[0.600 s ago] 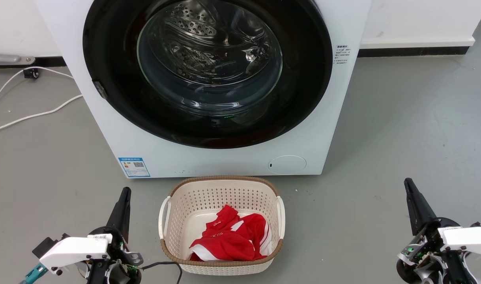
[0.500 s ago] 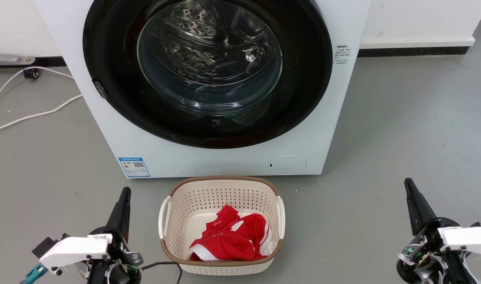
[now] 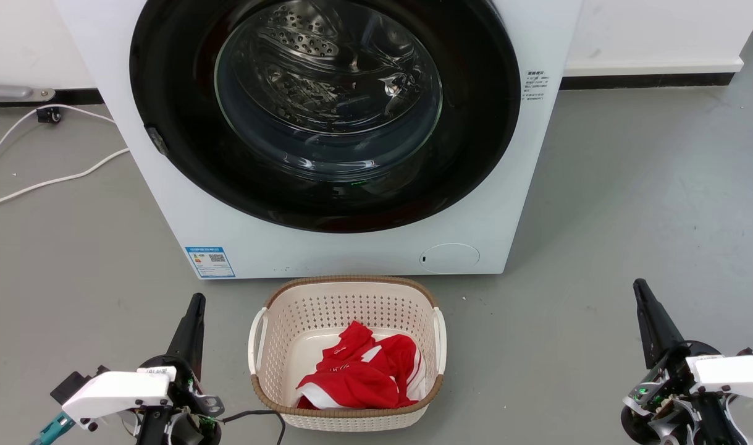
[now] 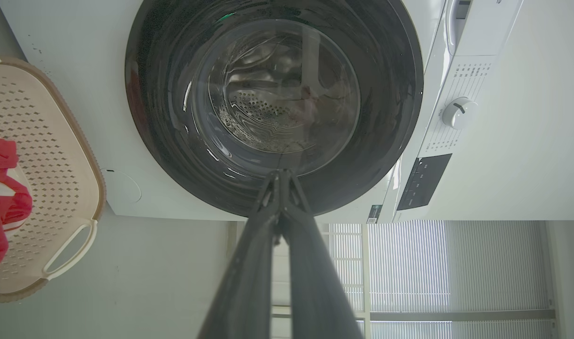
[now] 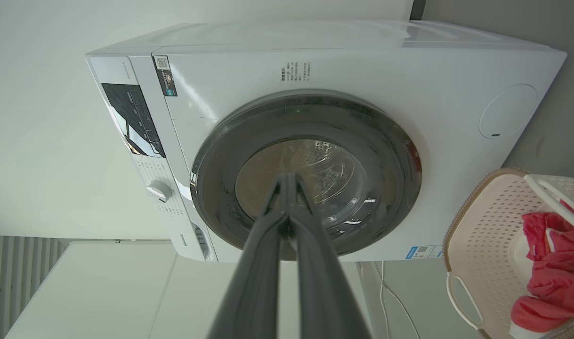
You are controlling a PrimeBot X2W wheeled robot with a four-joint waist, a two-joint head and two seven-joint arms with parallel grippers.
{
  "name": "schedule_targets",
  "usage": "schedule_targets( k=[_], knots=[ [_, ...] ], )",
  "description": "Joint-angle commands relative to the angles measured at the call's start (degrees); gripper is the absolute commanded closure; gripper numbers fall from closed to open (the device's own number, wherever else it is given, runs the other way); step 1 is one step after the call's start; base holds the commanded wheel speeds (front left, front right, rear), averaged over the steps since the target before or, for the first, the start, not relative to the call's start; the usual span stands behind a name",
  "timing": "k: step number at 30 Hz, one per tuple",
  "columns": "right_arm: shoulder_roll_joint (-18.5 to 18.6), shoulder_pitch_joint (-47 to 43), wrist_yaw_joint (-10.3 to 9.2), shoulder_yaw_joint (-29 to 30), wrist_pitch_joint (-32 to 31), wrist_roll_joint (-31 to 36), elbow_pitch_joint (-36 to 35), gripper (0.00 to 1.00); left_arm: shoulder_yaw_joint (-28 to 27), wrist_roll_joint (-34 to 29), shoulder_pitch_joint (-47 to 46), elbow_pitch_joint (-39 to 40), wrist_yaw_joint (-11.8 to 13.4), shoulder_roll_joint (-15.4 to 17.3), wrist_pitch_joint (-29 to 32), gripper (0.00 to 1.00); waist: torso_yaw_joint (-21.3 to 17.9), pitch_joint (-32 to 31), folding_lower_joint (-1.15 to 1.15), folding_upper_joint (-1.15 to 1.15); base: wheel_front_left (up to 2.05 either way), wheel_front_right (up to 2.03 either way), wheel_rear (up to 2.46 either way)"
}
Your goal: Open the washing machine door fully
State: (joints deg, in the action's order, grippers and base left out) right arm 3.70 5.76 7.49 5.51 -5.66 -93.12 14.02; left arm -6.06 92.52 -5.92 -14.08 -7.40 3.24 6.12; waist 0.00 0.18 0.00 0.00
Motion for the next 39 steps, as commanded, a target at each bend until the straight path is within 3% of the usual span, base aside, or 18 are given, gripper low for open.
schedule_targets(
  k=[1, 2, 3, 12, 19, 39],
  knots=[
    [-0.12, 0.69, 0.00, 0.14, -0.30, 0.34, 0.10, 1.00, -0.17, -0.09, -0.50, -0.03, -0.16, -0.04, 0.21, 1.00, 0.00, 0.00, 0.00, 0.00, 0.00, 0.00, 0.00],
    [-0.12, 0.69, 0.00, 0.14, -0.30, 0.34, 0.10, 1.00, -0.17, -0.09, -0.50, -0.03, -0.16, -0.04, 0.21, 1.00, 0.00, 0.00, 0.00, 0.00, 0.00, 0.00, 0.00],
    [-0.01, 0.01, 0.00, 0.03, -0.01, 0.00, 0.00, 0.00, -0.01, -0.01, 0.00, 0.00, 0.00, -0.01, 0.01, 0.00, 0.00, 0.00, 0.00, 0.00, 0.00, 0.00, 0.00],
    [-0.20, -1.38, 0.00, -0.55, 1.97, 0.52, -0.95, 0.00, 1.88, -0.79, 0.29, 0.44, 0.01, -0.18, -1.98, 0.00, 0.07, 0.03, 0.01, 0.00, 0.00, 0.00, 0.00],
    [-0.26, -2.09, 0.00, -0.52, 3.83, 4.06, -2.97, 0.00, 2.61, -5.45, 0.16, 2.45, 0.00, -0.19, -3.89, 0.00, 0.24, 0.05, 0.01, 0.00, 0.00, 0.00, 0.00],
    [-0.41, -3.75, 0.00, -2.01, 8.42, 37.06, -9.79, 0.00, 3.94, -29.74, 0.21, 7.99, -0.04, -0.21, -8.55, 0.00, 0.56, 0.26, 0.00, 0.00, 0.00, 0.00, 0.00]
  ],
)
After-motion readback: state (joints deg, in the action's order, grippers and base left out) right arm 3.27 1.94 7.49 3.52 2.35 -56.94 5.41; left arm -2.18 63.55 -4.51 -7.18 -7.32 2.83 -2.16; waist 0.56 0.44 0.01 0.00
